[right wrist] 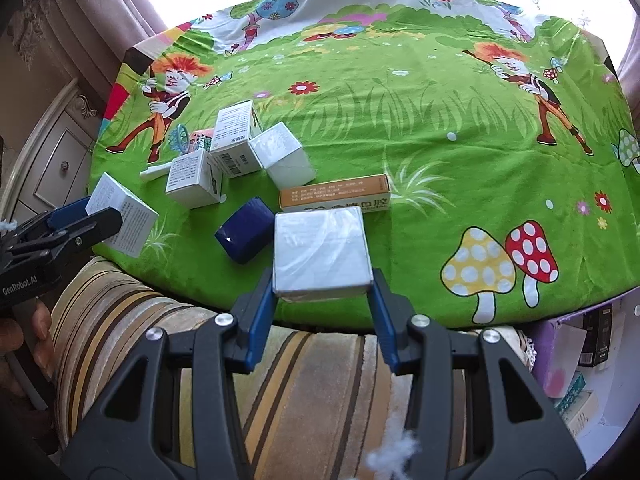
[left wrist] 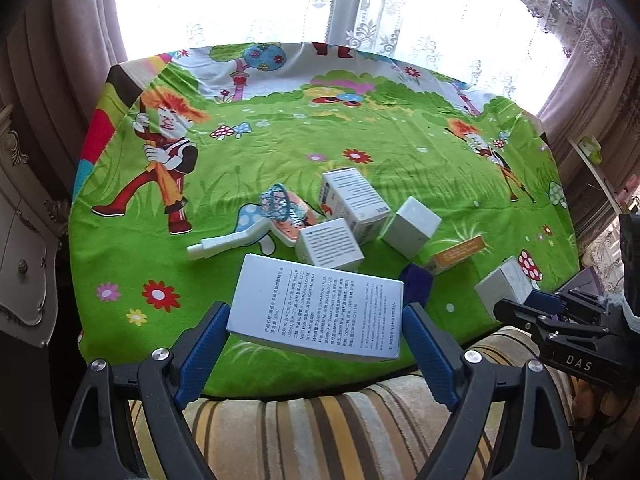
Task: Organize rigid objects
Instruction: 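Lift both boxes and carry them toward the purple box, then open the left tool to drop its box in while the right tool lowers and releases the cube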
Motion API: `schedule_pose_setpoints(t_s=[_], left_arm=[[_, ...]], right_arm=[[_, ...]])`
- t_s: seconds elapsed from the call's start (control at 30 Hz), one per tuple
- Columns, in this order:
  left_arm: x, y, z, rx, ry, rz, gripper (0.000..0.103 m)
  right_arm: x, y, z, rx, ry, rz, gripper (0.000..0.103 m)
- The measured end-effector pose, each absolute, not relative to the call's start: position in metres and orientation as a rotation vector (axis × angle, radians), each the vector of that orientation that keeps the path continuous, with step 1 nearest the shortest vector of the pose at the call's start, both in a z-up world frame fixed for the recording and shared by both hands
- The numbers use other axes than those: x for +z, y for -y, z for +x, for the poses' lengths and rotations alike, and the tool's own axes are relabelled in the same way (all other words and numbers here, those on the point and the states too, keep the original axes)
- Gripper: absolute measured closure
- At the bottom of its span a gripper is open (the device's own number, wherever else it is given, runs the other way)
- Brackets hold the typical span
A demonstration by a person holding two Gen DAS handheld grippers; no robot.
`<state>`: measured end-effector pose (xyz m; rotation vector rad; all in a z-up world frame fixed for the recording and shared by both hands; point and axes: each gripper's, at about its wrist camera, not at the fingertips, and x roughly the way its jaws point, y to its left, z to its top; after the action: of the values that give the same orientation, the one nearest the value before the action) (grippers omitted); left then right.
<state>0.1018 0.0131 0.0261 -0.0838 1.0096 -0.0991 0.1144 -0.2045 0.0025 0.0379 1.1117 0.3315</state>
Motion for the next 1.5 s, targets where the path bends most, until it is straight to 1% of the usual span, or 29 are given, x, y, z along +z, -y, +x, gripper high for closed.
schedule_pose_setpoints(t_s=[0.43,0.73,1.07,1.3,1.5], left_arm=[[0.039,0.053,0.09,-0.233,-1.008,-0.02,0.016],[0.05,0.109,0.082,-0.342,-1.002,0.035,0.016],[0.066,0.196,0.075,-0.534,-0.986,0.11,0.016],[0.074,0.264,0.063,-0.671,-0.969,0.183,0.016],[0.079,0.313,0.057,-0.759,-0.951,0.227,0.016]], right_arm=[[0.025,0.24,0.084,0.306,-1.044,0.075,0.054],[0.041,0.287,0.058,0.25,-0.998,0.117,0.054],[0.054,0.389,0.022,0.075,-0.958,0.209,0.054],[0.05,0.467,-0.006,-0.12,-0.954,0.253,0.054],[0.05,0.511,-0.024,-0.26,-0.945,0.251,0.054]])
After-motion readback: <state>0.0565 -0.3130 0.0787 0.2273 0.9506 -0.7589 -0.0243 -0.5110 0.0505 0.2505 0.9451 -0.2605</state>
